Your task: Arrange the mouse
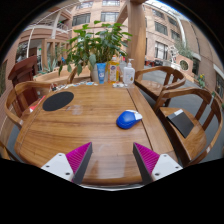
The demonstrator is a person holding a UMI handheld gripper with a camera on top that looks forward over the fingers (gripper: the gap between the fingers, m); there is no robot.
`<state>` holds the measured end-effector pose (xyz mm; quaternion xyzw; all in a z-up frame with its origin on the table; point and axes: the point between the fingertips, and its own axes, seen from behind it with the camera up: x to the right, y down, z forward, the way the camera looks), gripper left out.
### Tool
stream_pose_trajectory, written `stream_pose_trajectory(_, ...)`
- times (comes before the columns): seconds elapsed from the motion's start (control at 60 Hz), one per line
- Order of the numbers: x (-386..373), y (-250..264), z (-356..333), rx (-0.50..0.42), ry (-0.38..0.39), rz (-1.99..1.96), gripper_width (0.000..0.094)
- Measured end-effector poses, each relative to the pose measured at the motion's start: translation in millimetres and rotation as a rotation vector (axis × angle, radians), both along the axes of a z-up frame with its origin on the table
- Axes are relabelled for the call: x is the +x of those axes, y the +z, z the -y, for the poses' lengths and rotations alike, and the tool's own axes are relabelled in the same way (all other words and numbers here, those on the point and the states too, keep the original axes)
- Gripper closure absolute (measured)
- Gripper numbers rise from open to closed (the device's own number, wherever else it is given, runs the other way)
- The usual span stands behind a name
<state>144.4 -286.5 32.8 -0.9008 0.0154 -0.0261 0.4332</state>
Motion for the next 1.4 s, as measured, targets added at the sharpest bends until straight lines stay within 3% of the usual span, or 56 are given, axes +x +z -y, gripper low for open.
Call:
stream_pose_trajectory(0.2,45,-27,-70,0.005,-0.072,-0.033,0.0087)
stream_pose_trajectory(0.567,54,-42,-157,-0.001,-0.131,-0.04,0.0103)
stream_pose_trajectory(0.717,57,-45,-182,0.007,-0.138,-0.015,0.0406)
stream_pose_trajectory(0.933,57,-41,-187,0.021,-0.124,0.047,0.0536)
stream_pose_trajectory(1.067,62,-36,-188,0.012,-0.157,0.057,0.0561)
stream_pose_trajectory(1.167,64,1,-201,0.082,-0.182,0.066,0.056)
stream_pose_trajectory(1.283,48,92,-234,0.235,-0.2,0.064,0.056)
stream_pose_trajectory(1.4,-3,186,-271,0.4,-0.154,0.021,0.056)
